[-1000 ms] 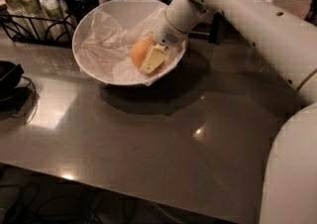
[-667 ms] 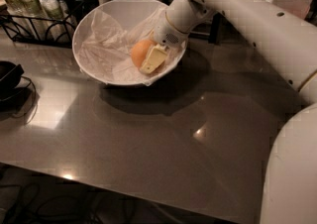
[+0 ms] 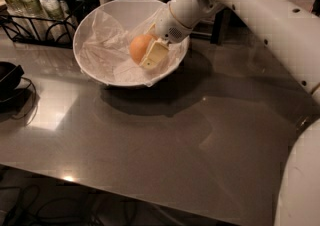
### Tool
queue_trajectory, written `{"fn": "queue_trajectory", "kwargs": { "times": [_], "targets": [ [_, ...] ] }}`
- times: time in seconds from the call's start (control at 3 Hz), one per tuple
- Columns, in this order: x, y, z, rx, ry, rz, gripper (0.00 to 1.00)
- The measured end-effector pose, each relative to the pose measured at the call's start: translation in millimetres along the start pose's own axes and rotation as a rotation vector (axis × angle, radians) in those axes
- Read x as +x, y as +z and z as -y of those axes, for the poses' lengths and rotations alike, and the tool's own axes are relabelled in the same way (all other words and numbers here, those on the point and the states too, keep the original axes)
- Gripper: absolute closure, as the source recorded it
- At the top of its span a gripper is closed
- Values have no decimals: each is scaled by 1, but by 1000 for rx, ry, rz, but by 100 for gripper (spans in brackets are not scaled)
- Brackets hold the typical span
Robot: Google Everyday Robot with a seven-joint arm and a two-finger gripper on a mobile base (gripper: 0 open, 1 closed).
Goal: Pick orange from white bowl
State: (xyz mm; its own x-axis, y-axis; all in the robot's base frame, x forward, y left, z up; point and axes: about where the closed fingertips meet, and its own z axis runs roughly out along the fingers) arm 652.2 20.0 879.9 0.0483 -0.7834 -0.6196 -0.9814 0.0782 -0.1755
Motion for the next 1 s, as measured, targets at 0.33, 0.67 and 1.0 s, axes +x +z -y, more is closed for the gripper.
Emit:
{"fn": "queue_trajectory", "kwargs": {
  "times": [0.33,0.67,1.0],
  "targets": [
    [-27,-25,-5,27,-26,45,100],
    [-51,-49,-14,41,-57,110,100],
    [-73,-74,-24,49,-98,183,100]
  ]
}}
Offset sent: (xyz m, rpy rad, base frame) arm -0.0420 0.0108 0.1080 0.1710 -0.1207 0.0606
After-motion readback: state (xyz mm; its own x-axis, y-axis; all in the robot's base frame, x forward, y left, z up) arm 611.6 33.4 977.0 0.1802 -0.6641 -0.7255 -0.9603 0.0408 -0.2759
